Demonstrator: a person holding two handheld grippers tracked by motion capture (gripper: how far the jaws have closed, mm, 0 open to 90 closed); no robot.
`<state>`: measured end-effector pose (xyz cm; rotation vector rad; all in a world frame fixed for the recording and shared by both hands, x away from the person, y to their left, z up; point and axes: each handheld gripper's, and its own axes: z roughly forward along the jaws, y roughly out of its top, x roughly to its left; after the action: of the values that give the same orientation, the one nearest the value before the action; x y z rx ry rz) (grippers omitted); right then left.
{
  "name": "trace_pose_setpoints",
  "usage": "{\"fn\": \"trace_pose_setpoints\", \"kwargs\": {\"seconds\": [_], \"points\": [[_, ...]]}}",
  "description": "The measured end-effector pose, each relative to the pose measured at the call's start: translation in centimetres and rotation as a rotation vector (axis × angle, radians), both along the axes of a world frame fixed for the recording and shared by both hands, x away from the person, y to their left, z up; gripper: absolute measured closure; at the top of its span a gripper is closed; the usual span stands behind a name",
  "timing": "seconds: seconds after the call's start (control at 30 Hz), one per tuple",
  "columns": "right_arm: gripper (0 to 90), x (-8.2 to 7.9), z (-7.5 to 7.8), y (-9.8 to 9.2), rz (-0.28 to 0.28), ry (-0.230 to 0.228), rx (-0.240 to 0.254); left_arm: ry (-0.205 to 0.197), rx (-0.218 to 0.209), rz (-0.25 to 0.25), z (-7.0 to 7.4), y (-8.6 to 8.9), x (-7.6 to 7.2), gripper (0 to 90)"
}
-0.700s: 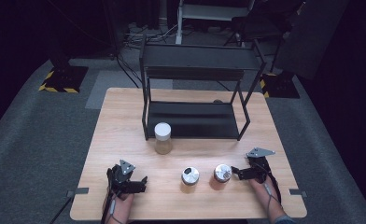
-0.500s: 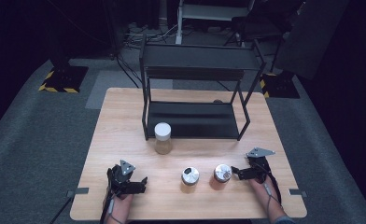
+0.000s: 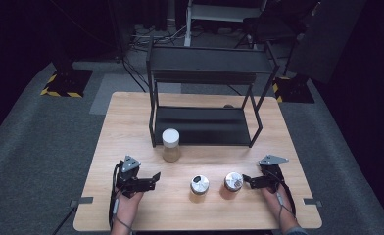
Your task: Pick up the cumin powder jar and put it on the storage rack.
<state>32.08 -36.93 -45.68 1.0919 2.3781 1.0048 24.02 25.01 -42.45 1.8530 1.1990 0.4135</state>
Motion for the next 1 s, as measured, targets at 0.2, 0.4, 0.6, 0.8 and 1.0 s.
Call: {"fn": "trace_pose_setpoints", "kwargs": {"seconds": [0.2,0.4,0.6,0.8,1.0], "points": [[1.8,0.0,0.0,0.0,0.000,0.000,0.000,-0.061,-0.005,0.006,1.6,0.1,-0.3,7.6],[1.8,0.0,0.0,0.0,-0.003,0.000,0.000,-0.083,-0.016,0.008,2.1,0.3,-0.1,7.6],[1.8,0.0,0.0,0.1,-0.008,0.001,0.001,-0.080,-0.032,0.016,1.5,0.0,1.3,8.1],[1.8,-0.1,0.0,0.1,-0.011,-0.001,0.000,-0.094,-0.002,-0.006,1.7,-1.3,2.8,8.0],[1.8,-0.1,0.0,0.1,-0.018,-0.001,-0.001,-0.102,0.012,-0.023,1.8,-2.4,4.3,7.9]]}}
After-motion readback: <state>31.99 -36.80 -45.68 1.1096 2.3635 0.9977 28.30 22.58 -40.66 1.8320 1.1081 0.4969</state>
